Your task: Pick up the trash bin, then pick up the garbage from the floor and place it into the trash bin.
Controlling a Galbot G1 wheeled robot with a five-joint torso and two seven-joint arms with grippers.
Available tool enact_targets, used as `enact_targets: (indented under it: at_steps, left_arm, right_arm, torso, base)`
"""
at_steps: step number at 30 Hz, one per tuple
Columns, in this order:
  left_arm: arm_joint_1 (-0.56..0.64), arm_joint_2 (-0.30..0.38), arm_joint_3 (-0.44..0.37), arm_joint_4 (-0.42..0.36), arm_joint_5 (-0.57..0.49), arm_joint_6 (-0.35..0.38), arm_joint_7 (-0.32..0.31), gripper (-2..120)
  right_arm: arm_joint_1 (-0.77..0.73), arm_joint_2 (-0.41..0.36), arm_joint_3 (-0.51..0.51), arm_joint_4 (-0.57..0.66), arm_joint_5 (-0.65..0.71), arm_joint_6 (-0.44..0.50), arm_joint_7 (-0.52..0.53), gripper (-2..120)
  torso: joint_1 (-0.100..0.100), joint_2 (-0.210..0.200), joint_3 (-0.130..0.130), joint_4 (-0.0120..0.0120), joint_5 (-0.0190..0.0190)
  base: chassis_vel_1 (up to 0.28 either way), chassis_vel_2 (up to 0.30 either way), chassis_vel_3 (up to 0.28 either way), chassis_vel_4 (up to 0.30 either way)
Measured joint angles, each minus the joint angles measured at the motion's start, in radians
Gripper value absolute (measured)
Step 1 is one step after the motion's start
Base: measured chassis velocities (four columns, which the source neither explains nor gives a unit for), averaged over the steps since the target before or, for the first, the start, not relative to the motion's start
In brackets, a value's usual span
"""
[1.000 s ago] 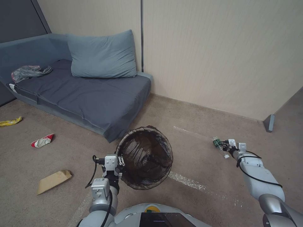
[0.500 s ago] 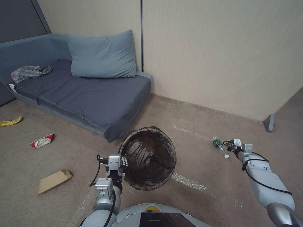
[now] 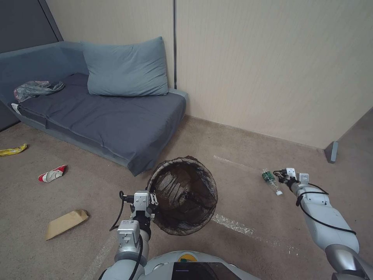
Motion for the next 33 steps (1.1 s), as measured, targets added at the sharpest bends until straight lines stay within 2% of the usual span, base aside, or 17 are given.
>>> enact_targets:
  at_steps: [1, 2, 4, 5, 7, 8, 14, 17, 33]
  left_arm:
    - [0.000, 0.000, 0.000, 0.000, 0.000, 0.000, 0.000, 0]
    - [0.003, -0.001, -0.002, -0.005, 0.002, 0.000, 0.000, 0]
    - [0.004, -0.002, -0.004, -0.007, 0.004, -0.001, 0.000, 0]
    - [0.004, -0.002, -0.004, -0.007, 0.004, -0.001, 0.000, 0]
    - [0.005, -0.002, -0.004, -0.007, 0.005, -0.001, 0.000, 0]
    - [0.005, -0.002, -0.004, -0.007, 0.005, -0.001, 0.000, 0]
    - [0.005, -0.001, -0.007, -0.007, 0.005, -0.002, 0.000, 0]
    - [0.004, 0.002, -0.007, -0.005, 0.005, -0.002, -0.001, 0]
    - [0.001, 0.018, -0.002, 0.004, 0.001, -0.002, -0.002, 0]
  right_arm:
    - [0.000, 0.000, 0.000, 0.000, 0.000, 0.000, 0.000, 34]
    - [0.014, 0.006, -0.004, -0.021, -0.017, 0.008, 0.001, 46]
    - [0.033, 0.009, -0.008, -0.047, -0.036, 0.019, 0.001, 59]
    - [0.033, 0.009, -0.008, -0.047, -0.036, 0.019, 0.001, 59]
    - [0.054, 0.010, -0.012, -0.076, -0.051, 0.029, 0.001, 69]
    - [0.054, 0.010, -0.012, -0.076, -0.051, 0.029, 0.001, 69]
    - [0.106, 0.020, -0.021, -0.139, -0.078, 0.042, 0.007, 93]
    - [0.121, 0.027, -0.024, -0.153, -0.087, 0.041, 0.014, 99]
    - [0.176, 0.066, -0.032, -0.227, -0.135, 0.035, 0.024, 100]
  torso:
    - [0.000, 0.000, 0.000, 0.0000, 0.0000]
    - [0.000, 0.000, 0.000, -0.0001, -0.0001]
    - [0.000, 0.000, 0.000, -0.0002, 0.0000]
    - [0.000, 0.000, 0.000, -0.0002, 0.0000]
    - [0.000, 0.000, 0.000, -0.0002, 0.0000]
    - [0.000, 0.000, 0.000, -0.0002, 0.0000]
    - [0.000, 0.000, 0.000, 0.0000, -0.0001]
    - [0.000, 0.000, 0.000, -0.0001, -0.0001]
    - [0.000, 0.000, 0.000, 0.0000, -0.0001]
  base:
    - [0.000, 0.000, 0.000, 0.000]
    - [0.000, 0.000, 0.000, 0.000]
    - [0.000, 0.000, 0.000, 0.000]
    - [0.000, 0.000, 0.000, 0.000]
    - [0.000, 0.000, 0.000, 0.000]
    - [0.000, 0.000, 0.000, 0.000]
    - [0.000, 0.000, 0.000, 0.000]
    - [0.000, 0.000, 0.000, 0.000]
    - [0.000, 0.000, 0.000, 0.000]
